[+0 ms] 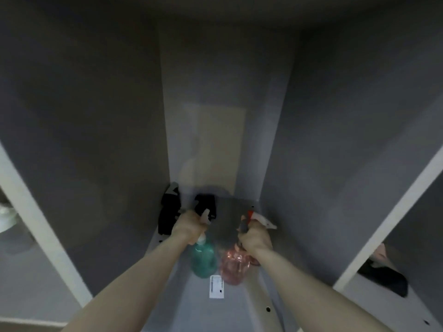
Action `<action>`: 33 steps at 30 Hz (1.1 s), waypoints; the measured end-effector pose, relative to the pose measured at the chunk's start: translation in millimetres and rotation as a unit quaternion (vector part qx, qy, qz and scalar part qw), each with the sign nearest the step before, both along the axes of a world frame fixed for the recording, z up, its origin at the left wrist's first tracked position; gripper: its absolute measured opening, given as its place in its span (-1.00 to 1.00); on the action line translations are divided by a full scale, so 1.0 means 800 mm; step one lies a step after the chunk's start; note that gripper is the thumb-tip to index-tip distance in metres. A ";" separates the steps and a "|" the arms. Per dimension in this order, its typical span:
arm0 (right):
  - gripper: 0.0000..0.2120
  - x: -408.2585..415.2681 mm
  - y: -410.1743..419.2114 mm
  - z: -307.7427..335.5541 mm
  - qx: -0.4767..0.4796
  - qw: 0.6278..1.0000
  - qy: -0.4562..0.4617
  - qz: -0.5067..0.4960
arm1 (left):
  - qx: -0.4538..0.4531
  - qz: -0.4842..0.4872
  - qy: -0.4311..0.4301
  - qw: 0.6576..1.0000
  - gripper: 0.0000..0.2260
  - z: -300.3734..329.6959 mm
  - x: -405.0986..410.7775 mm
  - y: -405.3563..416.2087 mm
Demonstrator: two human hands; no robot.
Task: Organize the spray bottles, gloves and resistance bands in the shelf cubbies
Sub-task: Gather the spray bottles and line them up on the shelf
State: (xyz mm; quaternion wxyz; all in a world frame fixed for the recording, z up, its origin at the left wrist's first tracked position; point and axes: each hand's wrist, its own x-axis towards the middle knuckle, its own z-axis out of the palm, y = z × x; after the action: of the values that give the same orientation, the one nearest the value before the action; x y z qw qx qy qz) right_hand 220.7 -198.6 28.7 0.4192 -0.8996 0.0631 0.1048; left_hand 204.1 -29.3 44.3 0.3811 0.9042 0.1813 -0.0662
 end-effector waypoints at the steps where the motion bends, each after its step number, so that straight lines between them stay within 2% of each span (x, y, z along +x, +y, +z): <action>1: -0.79 0.003 0.003 -0.002 0.004 1.000 -0.004 -0.007 | -0.006 -0.002 0.002 1.000 -0.83 -0.003 0.007 -0.004; 4: -0.75 0.010 0.012 -0.004 -0.023 0.999 -0.019 -0.017 | -0.017 -0.016 0.004 1.000 -0.86 -0.006 0.024 -0.016; 7: -0.75 0.016 0.015 0.001 -0.028 0.999 -0.008 0.018 | -0.024 -0.038 0.005 0.999 -0.76 -0.010 0.037 -0.016; 10: -0.84 0.024 0.003 0.015 -0.017 0.999 0.024 0.012 | -0.108 -0.022 0.004 0.994 -0.79 -0.013 0.038 -0.009; 12: -0.81 0.029 -0.011 0.029 -0.101 0.992 -0.058 -0.037 | -0.144 0.002 0.017 0.989 -0.77 -0.012 0.038 -0.007; 14: -0.77 0.034 -0.025 0.034 -0.203 0.968 -0.145 -0.039 | -0.155 0.019 0.030 0.987 -0.70 -0.008 0.037 -0.010; 15: -0.73 0.037 -0.031 0.034 -0.239 0.961 -0.141 -0.013 | -0.143 0.012 0.036 0.989 -0.68 -0.007 0.036 -0.012; 17: -0.65 0.041 -0.038 0.027 -0.282 0.956 -0.061 0.046 | -0.072 -0.024 0.056 0.996 -0.63 -0.006 0.033 -0.015; 19: -0.68 0.040 -0.040 0.024 -0.304 0.950 -0.031 0.062 | -0.040 -0.037 0.089 0.995 -0.56 -0.012 0.028 -0.013; 22: -0.65 0.040 -0.042 0.030 -0.298 0.953 -0.051 0.017 | -0.056 -0.036 0.105 0.992 -0.51 -0.021 0.027 -0.011; 24: -0.71 0.041 -0.045 0.032 -0.310 0.950 -0.048 -0.002 | -0.054 -0.029 0.083 0.995 -0.53 -0.024 0.030 -0.012; 25: -0.75 0.041 -0.046 0.034 -0.322 0.946 -0.037 0.000 | -0.054 -0.025 0.075 0.995 -0.53 -0.024 0.031 -0.013; 30: -0.68 0.038 -0.047 0.032 -0.369 0.929 0.008 0.030 | -0.075 -0.013 0.075 0.994 -0.52 -0.022 0.034 -0.017; 33: -0.65 0.037 -0.038 0.048 -0.407 0.911 -0.034 0.058 | -0.071 -0.033 0.110 0.991 -0.52 -0.021 0.033 -0.010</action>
State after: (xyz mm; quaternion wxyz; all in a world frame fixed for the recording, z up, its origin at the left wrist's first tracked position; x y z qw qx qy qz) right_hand 249.9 -229.1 67.2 0.0119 -0.9974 0.0340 0.0631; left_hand 230.2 -37.5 27.2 0.4201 0.8673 0.1868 -0.1907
